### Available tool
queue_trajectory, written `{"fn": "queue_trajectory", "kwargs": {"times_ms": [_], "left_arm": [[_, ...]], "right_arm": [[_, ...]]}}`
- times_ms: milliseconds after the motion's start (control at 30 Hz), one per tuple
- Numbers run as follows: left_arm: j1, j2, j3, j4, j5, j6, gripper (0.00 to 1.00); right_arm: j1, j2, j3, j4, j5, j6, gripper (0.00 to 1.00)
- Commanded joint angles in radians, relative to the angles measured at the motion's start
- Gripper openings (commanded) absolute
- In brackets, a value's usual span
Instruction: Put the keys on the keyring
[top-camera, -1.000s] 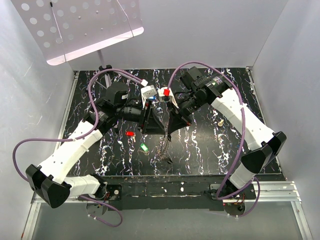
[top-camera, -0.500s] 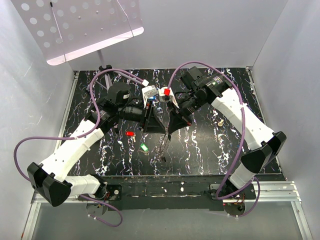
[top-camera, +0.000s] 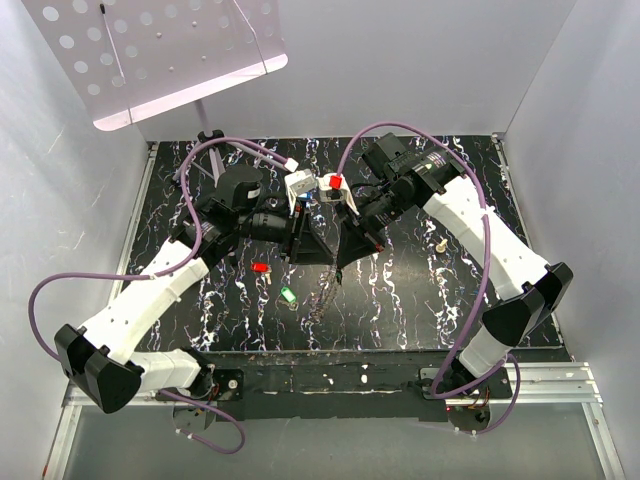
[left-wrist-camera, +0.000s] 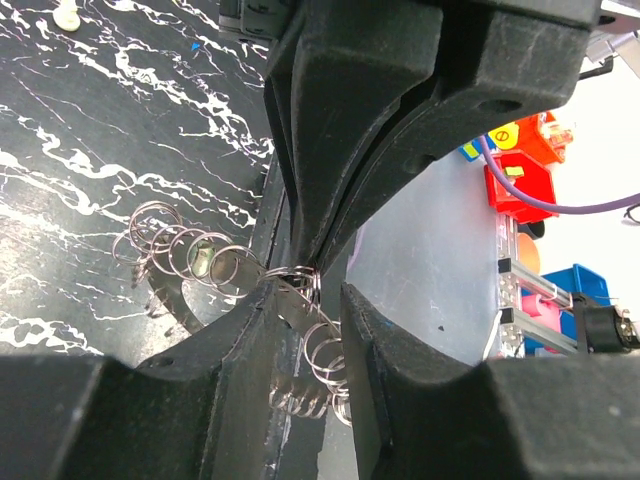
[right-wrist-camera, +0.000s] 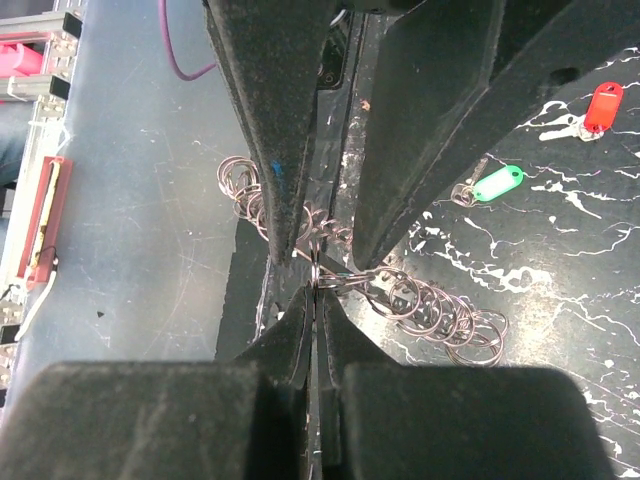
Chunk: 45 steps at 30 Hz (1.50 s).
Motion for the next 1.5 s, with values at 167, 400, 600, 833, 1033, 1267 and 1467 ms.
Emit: {"fn": "queue_trajectory", "kwargs": {"times_ms": [167, 400, 600, 833, 1033, 1267, 1467], "left_arm": [[-0.015, -0.026, -0.028, 0.046, -0.02, -0.025, 0.29], [-0.014, -0.026, -0.032, 0.039, -0.023, -0.025, 0.26], [-0.014, -0.027, -0.034, 0.031, -0.028, -0.019, 0.29], [-0.015, -0.027, -0.029, 0.03, -0.014, -0.015, 0.25], [-0.015, -0.021, -0.023, 0.03, 0.02, -0.011, 0.0], [-0.014, -0.04, -0.031, 0.043, 0.025, -0.018, 0.0], [0.003, -0.089, -0.083, 0.127, -0.001, -0.105, 0.0]], "right_arm": [[0.012, 0.005, 0.042, -0.075, -0.075, 0.011, 0.01], [0.012, 0.008, 0.043, -0.062, -0.075, 0.031, 0.01], [0.012, 0.008, 0.039, -0.042, -0.071, 0.054, 0.01], [0.01, 0.005, 0.034, -0.035, -0.072, 0.063, 0.01], [0.01, 0.006, 0.034, -0.03, -0.078, 0.07, 0.01], [0.009, 0.006, 0.03, -0.021, -0.088, 0.081, 0.01], [0.004, 0.003, 0.025, -0.015, -0.106, 0.087, 0.08]]}}
